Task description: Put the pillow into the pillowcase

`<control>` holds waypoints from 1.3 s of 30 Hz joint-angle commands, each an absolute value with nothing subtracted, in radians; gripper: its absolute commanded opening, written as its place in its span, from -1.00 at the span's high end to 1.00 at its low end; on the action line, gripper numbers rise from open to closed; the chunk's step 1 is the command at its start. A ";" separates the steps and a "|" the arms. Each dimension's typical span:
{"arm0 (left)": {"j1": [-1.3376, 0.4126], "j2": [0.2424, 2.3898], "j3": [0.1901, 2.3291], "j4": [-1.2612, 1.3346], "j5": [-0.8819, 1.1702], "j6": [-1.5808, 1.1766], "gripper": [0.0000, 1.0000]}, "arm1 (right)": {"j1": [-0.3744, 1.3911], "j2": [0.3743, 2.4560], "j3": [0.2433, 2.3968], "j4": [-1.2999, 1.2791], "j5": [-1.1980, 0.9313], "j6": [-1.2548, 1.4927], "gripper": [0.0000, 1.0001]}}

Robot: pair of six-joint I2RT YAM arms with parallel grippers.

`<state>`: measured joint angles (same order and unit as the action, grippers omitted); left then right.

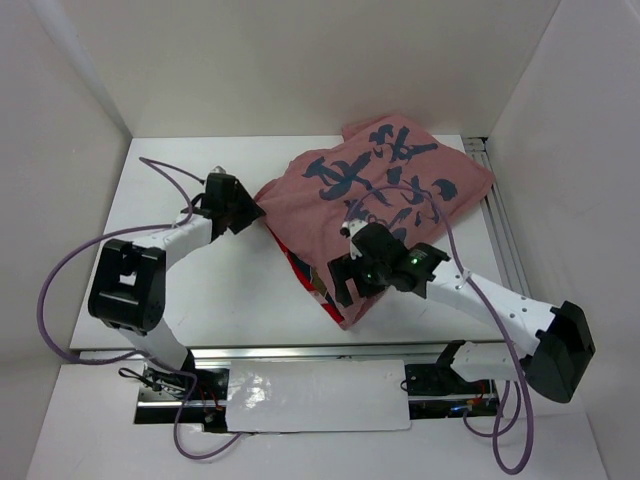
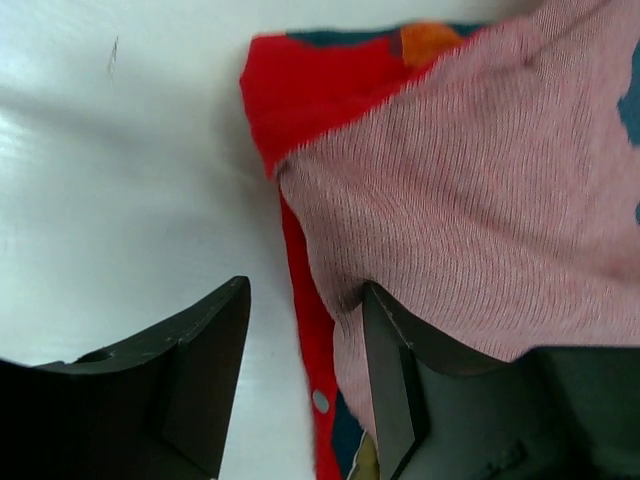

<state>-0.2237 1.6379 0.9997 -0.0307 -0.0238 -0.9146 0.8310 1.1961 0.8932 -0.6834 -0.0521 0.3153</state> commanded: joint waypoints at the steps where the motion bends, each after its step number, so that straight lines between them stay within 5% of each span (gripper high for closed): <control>1: -0.183 1.693 1.077 0.014 -0.020 -0.893 -0.21 | 0.786 1.199 0.976 -0.666 0.077 0.336 -1.00; 5: -0.183 1.798 1.158 0.078 0.020 -0.841 -0.13 | 0.680 1.282 1.018 -0.646 0.067 0.318 -1.00; 9: -0.163 1.913 1.310 -0.047 -0.008 -0.831 0.98 | 0.609 1.313 1.028 -0.606 0.058 0.308 -0.97; 10: -0.137 1.925 1.327 -0.061 -0.008 -0.821 1.00 | 0.595 1.313 1.028 -0.591 0.058 0.308 -0.97; 22: -0.028 1.752 1.482 -0.234 -0.172 -0.528 1.00 | 0.543 1.439 1.058 -0.433 -0.060 0.268 -0.89; 23: -0.015 1.752 1.518 -0.285 -0.172 -0.496 0.89 | 0.543 1.453 1.058 -0.433 -0.051 0.259 -0.89; 24: 0.001 1.752 1.529 -0.294 -0.141 -0.474 0.29 | 0.543 1.462 1.068 -0.422 -0.042 0.259 -0.87; 26: 0.061 1.796 1.581 -0.330 -0.085 -0.500 0.02 | 0.543 1.462 1.077 -0.422 -0.032 0.259 -0.87; 34: 0.170 1.803 1.537 -0.410 0.170 -0.542 -0.08 | 0.417 1.453 1.077 -0.345 -0.080 0.305 -0.89; 39: 0.019 1.552 1.218 -0.299 0.183 -0.541 -0.08 | 0.383 1.546 1.110 -0.287 -0.147 0.296 -0.82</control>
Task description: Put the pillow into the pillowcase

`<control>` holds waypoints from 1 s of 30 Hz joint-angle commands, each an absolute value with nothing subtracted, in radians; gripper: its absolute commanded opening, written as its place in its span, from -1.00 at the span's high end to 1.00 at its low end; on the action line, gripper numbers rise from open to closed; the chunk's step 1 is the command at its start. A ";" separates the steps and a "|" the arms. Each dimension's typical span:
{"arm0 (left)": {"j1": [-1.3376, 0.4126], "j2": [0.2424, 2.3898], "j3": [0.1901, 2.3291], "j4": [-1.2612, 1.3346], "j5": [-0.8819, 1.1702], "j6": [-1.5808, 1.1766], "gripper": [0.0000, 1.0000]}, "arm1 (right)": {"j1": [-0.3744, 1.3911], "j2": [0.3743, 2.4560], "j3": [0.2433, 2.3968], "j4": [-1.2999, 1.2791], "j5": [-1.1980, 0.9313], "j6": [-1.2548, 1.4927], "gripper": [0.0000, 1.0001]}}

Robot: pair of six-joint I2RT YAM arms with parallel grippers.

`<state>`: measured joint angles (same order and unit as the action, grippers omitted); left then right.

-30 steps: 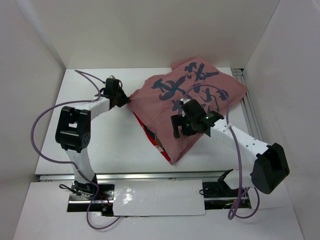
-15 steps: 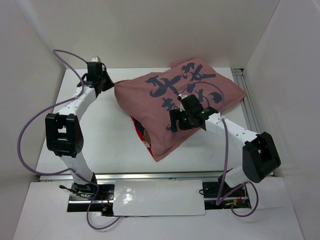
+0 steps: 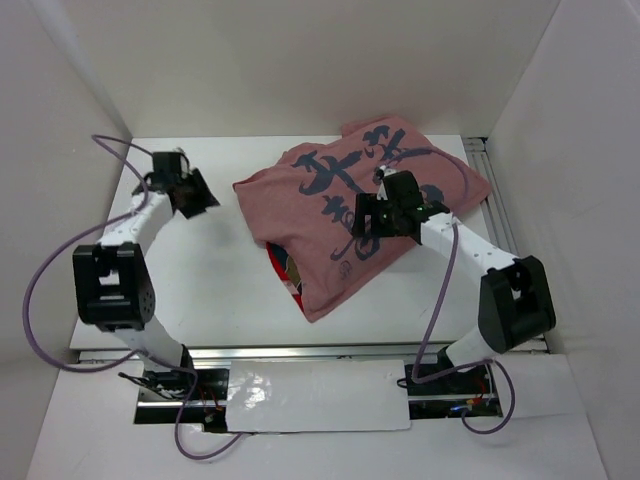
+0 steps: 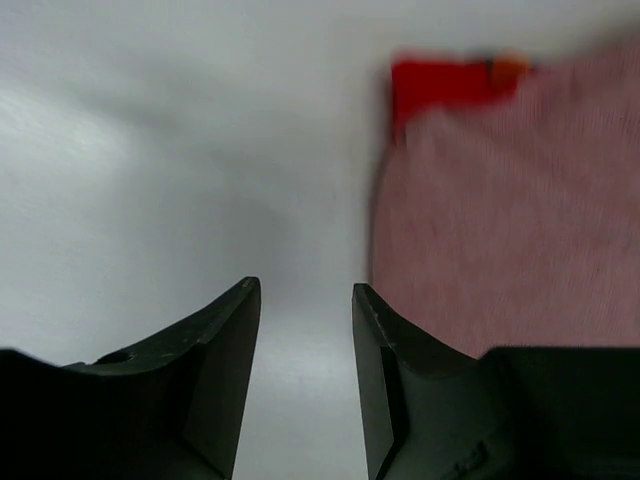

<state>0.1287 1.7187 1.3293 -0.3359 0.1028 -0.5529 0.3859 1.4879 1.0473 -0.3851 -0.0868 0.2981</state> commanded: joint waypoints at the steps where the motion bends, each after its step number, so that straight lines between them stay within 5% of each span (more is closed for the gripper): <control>1: -0.045 1.511 1.165 -0.282 0.183 -0.541 -0.08 | 0.383 1.572 1.121 -0.287 -0.176 0.296 -0.78; 10: -0.317 0.970 0.648 -0.403 -0.001 -0.788 -0.14 | 0.595 1.827 1.205 0.006 -0.284 0.495 -0.66; 13: -0.389 0.764 0.556 -0.459 -0.066 -0.865 -0.55 | 0.652 1.905 1.304 0.058 -0.215 0.572 -0.66; 14: -0.412 0.724 0.534 -0.486 -0.110 -0.886 -0.99 | 0.661 1.919 1.348 0.067 -0.198 0.590 -0.66; 16: -0.426 0.652 0.509 -0.523 -0.149 -0.945 -1.00 | 0.661 1.928 1.376 0.067 -0.195 0.644 -0.66; 24: -0.362 0.918 0.649 -0.679 -0.391 -1.039 -1.00 | 0.534 1.666 1.281 -0.092 -0.064 0.561 -0.87; 25: -0.338 0.961 0.681 -0.667 -0.391 -1.022 -1.00 | 0.517 1.598 1.258 -0.104 -0.042 0.536 -1.00; 30: -0.154 1.135 0.704 -0.499 -0.281 -0.902 -0.95 | 0.358 1.405 1.093 -0.241 0.070 0.545 -1.00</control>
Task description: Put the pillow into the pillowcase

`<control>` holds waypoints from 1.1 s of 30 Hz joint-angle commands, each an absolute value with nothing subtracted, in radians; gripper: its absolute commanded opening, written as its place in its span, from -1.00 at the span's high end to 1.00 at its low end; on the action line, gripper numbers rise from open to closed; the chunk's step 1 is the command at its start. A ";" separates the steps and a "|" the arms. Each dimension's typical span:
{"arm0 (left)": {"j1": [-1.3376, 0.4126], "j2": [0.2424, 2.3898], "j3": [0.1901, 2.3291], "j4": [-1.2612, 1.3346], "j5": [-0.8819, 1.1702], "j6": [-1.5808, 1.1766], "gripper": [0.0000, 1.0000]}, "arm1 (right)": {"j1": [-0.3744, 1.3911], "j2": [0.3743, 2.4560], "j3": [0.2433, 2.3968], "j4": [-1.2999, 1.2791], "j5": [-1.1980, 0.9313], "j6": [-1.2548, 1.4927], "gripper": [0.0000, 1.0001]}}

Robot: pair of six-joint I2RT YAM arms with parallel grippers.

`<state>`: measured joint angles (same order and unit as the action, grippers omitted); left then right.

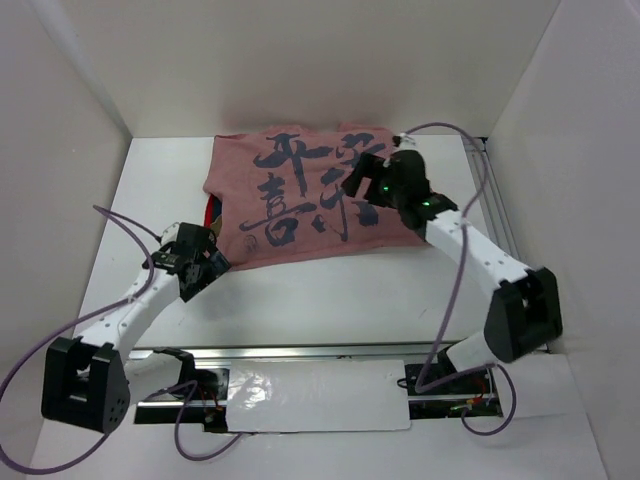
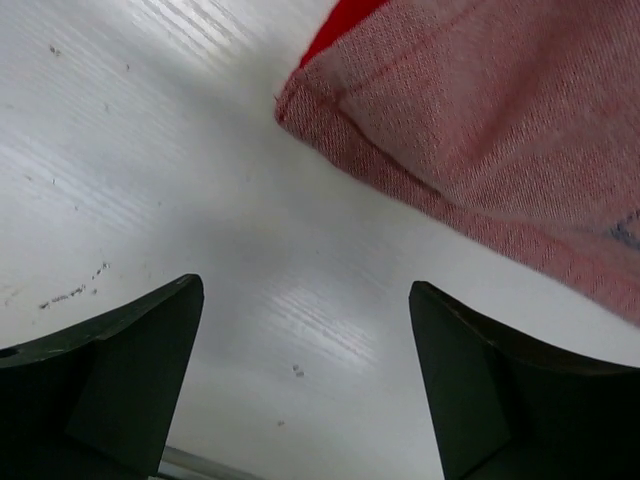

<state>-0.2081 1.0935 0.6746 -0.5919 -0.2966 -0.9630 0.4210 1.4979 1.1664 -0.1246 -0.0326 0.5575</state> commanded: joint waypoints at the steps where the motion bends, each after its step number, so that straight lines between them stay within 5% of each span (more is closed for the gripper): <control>1: -0.126 1.158 0.692 -0.462 -0.270 -0.869 -0.92 | 0.322 1.357 1.074 -0.258 0.071 0.545 -1.00; 10: -0.040 1.242 0.609 -0.235 -0.227 -0.779 -0.83 | -0.012 1.258 0.944 -0.377 0.032 0.526 -1.00; 15: 0.008 1.321 0.620 -0.096 -0.190 -0.698 -0.81 | -0.060 1.249 0.920 -0.396 -0.031 0.499 -1.00; 21: 0.040 1.413 0.669 -0.074 -0.118 -0.635 -0.54 | -0.080 1.249 0.920 -0.430 0.003 0.479 -1.00; 29: 0.069 1.630 0.784 -0.120 0.035 -0.603 0.34 | -0.121 1.249 0.902 -0.420 -0.008 0.479 -1.00; 32: 0.069 1.654 0.793 -0.132 0.058 -0.615 0.94 | -0.130 1.258 0.893 -0.420 0.002 0.479 -1.00; 33: 0.069 1.654 0.784 -0.132 0.058 -0.615 1.00 | -0.130 1.267 0.884 -0.410 0.002 0.479 -1.00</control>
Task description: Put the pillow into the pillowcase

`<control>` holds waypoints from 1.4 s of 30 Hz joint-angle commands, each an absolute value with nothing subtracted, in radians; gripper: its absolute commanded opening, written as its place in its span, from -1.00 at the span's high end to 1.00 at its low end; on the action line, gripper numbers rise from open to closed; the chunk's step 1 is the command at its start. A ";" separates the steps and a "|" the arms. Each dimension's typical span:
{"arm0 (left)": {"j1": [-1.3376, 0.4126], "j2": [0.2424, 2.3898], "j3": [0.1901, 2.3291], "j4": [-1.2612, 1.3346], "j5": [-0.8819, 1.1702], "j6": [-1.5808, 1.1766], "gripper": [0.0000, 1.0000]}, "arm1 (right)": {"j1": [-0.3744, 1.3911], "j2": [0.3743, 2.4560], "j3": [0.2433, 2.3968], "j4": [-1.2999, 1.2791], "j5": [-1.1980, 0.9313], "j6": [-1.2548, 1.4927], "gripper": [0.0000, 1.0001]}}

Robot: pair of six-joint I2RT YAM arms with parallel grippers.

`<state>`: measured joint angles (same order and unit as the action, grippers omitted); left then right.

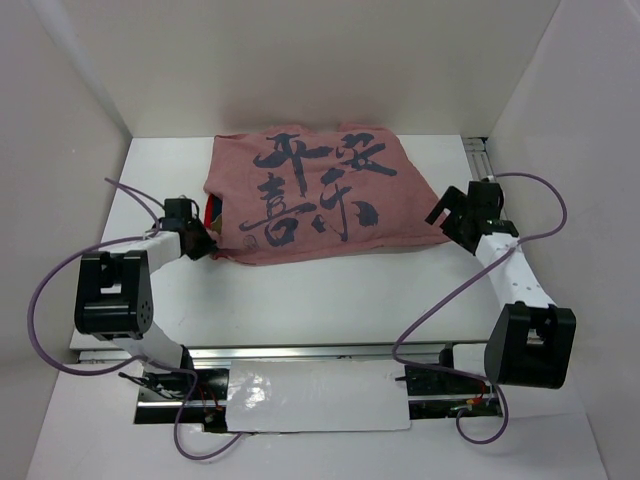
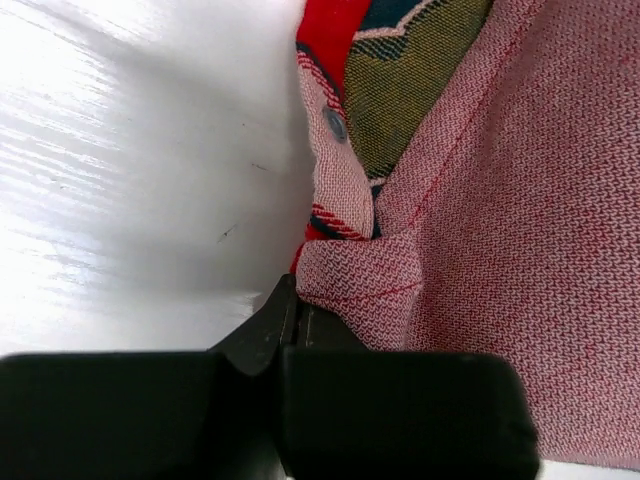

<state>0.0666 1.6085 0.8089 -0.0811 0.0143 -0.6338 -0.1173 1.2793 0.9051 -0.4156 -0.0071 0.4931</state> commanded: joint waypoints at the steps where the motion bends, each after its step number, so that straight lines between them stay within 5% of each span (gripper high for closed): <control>1: 0.069 1.654 0.769 -0.118 0.058 -0.615 1.00 | -0.130 1.276 0.884 -0.410 0.002 0.479 -1.00; 26: 0.069 1.132 0.647 -0.201 -0.115 -0.615 1.00 | -0.149 1.726 1.092 -0.262 0.179 0.471 -0.97; 42: 0.069 1.065 0.638 -0.192 -0.104 -0.595 1.00 | -0.067 1.801 1.055 -0.252 0.229 0.534 -0.64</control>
<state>0.0669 1.1149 0.6350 -0.2096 -0.0788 -0.6277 -0.0750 1.7767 1.0634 -0.2874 0.1913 0.5056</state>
